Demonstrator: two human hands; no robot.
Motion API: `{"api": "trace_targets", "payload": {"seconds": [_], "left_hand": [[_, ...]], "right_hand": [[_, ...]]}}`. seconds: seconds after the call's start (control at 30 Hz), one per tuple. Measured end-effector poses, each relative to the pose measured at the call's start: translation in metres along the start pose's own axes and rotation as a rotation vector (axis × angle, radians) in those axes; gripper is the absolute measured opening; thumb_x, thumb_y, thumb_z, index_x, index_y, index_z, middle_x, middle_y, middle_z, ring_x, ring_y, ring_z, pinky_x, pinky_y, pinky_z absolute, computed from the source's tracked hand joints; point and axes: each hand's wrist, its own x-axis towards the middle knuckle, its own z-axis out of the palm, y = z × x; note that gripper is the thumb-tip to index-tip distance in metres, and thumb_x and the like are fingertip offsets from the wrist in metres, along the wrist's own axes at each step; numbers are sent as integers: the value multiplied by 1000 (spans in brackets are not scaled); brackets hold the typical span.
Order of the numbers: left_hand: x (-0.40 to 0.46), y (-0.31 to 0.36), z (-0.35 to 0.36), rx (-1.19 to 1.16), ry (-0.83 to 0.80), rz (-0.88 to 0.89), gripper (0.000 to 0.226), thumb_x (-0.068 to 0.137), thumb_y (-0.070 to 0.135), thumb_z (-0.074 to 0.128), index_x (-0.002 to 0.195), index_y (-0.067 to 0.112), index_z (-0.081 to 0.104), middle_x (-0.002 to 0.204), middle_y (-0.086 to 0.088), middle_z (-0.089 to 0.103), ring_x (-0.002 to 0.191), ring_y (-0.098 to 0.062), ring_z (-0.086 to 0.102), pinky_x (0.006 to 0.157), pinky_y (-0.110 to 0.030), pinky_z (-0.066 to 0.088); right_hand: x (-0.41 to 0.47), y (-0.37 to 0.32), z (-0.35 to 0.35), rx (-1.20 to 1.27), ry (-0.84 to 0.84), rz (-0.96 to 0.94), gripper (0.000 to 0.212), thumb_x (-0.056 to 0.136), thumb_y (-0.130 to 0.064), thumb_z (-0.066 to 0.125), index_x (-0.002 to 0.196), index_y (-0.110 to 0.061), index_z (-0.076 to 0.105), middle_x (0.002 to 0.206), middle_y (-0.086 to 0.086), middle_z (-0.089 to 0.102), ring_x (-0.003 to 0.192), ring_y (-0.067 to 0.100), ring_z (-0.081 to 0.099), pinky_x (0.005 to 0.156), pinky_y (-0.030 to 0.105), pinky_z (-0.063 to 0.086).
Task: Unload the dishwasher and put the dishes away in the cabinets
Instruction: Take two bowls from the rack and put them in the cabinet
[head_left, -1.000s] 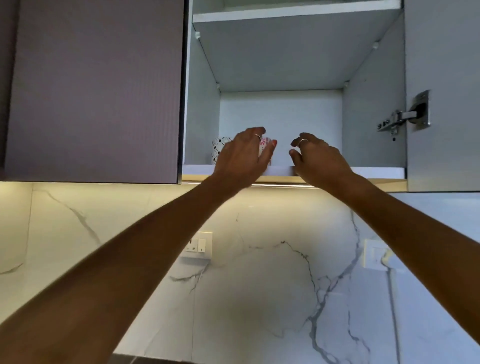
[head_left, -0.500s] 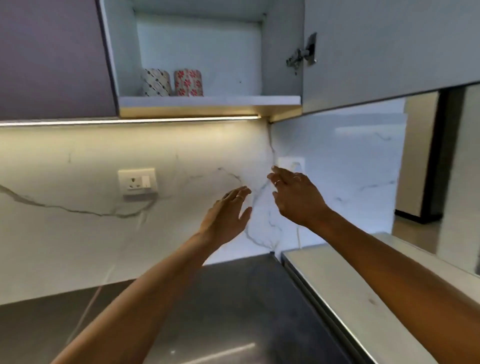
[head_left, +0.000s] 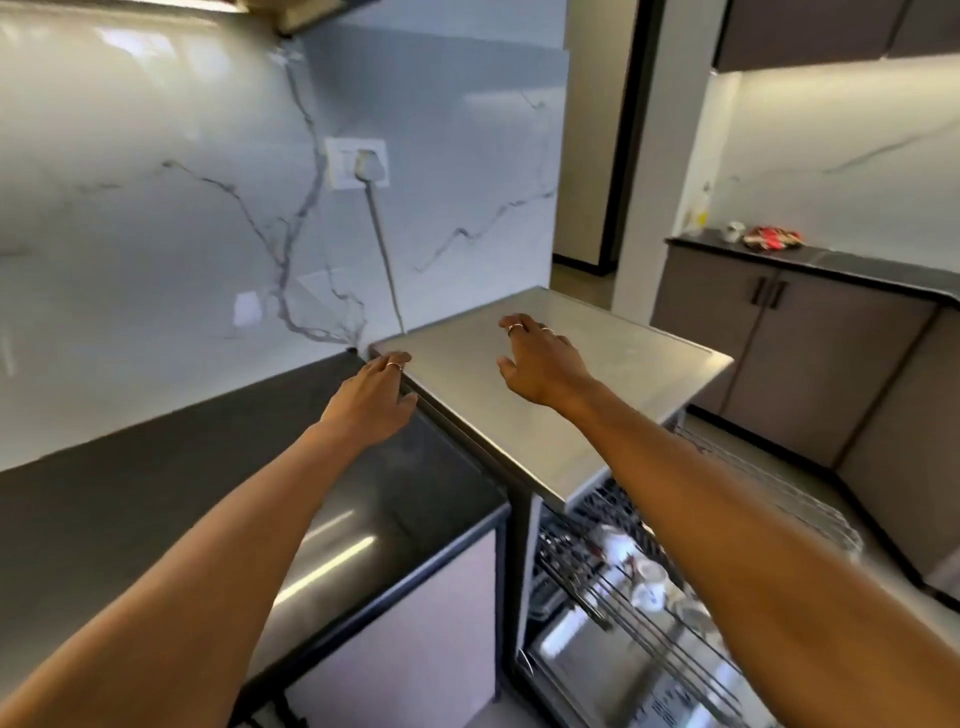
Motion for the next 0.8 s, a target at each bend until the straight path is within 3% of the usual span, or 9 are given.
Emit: {"api": "trace_targets", "payload": {"seconds": [0.17, 0.27, 0.53, 0.8], "left_hand": [[-13, 65, 57, 285, -159, 426, 59, 95, 29, 46, 149, 18, 23, 157, 1, 22, 144, -14, 20, 116, -33, 19], [-19, 100, 88, 322, -219, 616, 59, 95, 27, 46, 149, 18, 24, 156, 1, 23, 145, -14, 19, 117, -30, 18], [-28, 169, 148, 305, -306, 773, 58, 98, 27, 43, 150, 19, 19, 158, 3, 18, 146, -13, 12, 117, -30, 14], [-18, 233, 190, 328, -391, 803, 59, 100, 31, 37, 152, 20, 13, 160, 3, 3, 147, -15, -5, 120, -37, 0]], "right_hand": [[-51, 69, 12, -86, -100, 168, 54, 94, -23, 47, 143, -10, 30, 146, 8, 36, 130, 29, 43, 104, 44, 36], [-77, 102, 9, -110, -112, 248, 54, 94, -23, 47, 143, -9, 30, 145, 9, 37, 129, 31, 43, 103, 45, 38], [-155, 185, 24, -75, -142, 493, 52, 93, -21, 45, 141, -8, 33, 142, 11, 40, 127, 35, 44, 98, 47, 40], [-221, 276, 34, -41, -174, 715, 50, 91, -17, 44, 139, -7, 36, 142, 11, 41, 123, 34, 48, 98, 45, 40]]}}
